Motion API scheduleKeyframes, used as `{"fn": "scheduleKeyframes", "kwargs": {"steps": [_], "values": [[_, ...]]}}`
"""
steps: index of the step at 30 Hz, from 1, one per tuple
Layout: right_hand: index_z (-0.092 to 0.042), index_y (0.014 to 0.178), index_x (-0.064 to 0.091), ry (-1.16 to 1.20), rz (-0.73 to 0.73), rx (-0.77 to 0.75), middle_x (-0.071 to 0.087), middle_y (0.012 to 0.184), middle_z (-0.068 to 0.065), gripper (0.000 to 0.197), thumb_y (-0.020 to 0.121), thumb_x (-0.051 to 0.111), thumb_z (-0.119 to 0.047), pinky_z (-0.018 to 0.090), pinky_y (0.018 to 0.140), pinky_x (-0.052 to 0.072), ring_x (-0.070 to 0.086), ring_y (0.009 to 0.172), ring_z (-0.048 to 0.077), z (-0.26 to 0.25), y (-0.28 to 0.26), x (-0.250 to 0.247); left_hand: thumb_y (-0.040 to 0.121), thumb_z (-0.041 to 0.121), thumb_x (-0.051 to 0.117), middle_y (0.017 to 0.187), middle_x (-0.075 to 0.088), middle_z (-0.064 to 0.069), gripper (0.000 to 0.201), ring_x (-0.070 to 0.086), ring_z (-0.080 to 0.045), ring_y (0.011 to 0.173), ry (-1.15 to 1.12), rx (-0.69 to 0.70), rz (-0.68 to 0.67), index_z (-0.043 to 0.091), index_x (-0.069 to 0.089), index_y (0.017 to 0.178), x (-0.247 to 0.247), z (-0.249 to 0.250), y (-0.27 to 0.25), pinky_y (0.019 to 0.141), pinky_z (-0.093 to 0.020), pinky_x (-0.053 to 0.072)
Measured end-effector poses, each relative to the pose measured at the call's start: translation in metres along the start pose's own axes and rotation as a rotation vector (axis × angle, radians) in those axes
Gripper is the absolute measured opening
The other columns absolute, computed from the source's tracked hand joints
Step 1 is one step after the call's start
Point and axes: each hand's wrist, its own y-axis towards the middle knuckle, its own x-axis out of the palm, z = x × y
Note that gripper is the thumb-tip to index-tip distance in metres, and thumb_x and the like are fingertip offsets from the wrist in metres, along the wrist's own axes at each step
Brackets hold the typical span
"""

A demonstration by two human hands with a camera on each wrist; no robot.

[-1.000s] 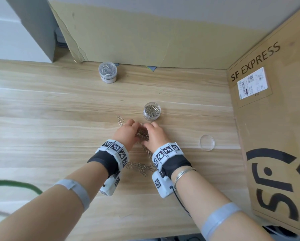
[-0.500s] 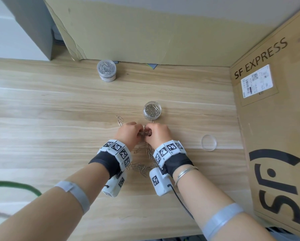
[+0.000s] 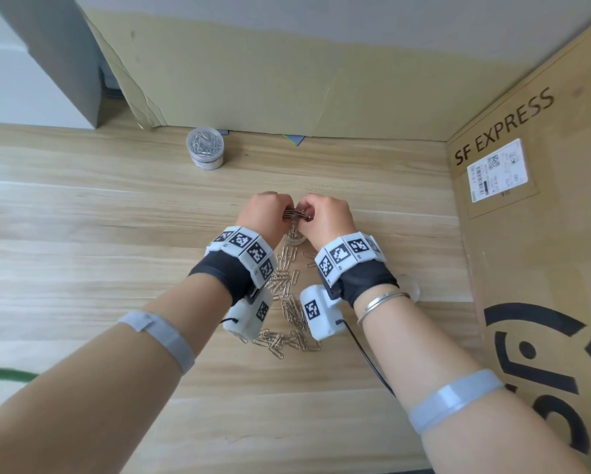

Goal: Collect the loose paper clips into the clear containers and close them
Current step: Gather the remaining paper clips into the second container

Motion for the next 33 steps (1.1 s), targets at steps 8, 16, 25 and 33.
{"fn": "scheduleKeyframes", "kwargs": {"steps": [8, 16, 25, 33], "values": [[-0.016, 0.105, 0.070, 0.052, -0.030, 0.011, 0.073, 0.102, 0.003, 0.021, 0.085, 0.063, -0.018, 0.032, 0.089, 0.053, 0.067, 0.096, 0.020, 0.010, 0.010, 0.011, 0.088, 0.010, 0.053, 0.107, 0.068, -0.015, 0.022, 0.061, -0.030, 0.101, -0.004, -0.056, -0.047, 0.007, 0.063, 0.108, 0.006, -0.003, 0.011, 0.087, -0.036, 0.049], [-0.016, 0.106, 0.068, 0.125, -0.007, 0.023, 0.073, 0.102, 0.000, 0.020, 0.087, 0.063, -0.017, 0.027, 0.086, 0.053, 0.069, 0.090, 0.016, 0.017, 0.005, 0.003, 0.088, 0.012, 0.056, 0.110, 0.069, -0.010, 0.027, 0.063, -0.023, 0.103, -0.147, -0.040, -0.019, 0.008, 0.063, 0.114, 0.001, -0.007, 0.002, 0.091, -0.027, 0.045], [-0.011, 0.117, 0.058, -0.016, -0.175, 0.142, 0.066, 0.108, 0.006, 0.026, 0.092, 0.054, -0.010, 0.018, 0.078, 0.042, 0.062, 0.097, 0.018, 0.041, -0.020, 0.012, 0.090, 0.003, 0.039, 0.108, 0.062, -0.012, 0.028, 0.059, -0.030, 0.095, -0.038, -0.246, 0.054, 0.012, 0.058, 0.108, 0.003, -0.043, -0.019, 0.081, -0.036, 0.049], [-0.010, 0.113, 0.060, -0.026, -0.216, 0.037, 0.065, 0.099, 0.004, 0.024, 0.091, 0.053, -0.007, 0.025, 0.091, 0.046, 0.060, 0.099, 0.019, 0.025, -0.045, 0.045, 0.091, 0.005, 0.042, 0.112, 0.054, -0.011, 0.022, 0.057, -0.028, 0.095, 0.104, -0.197, -0.202, 0.007, 0.054, 0.109, 0.029, -0.043, -0.049, 0.082, -0.033, 0.048]]}}
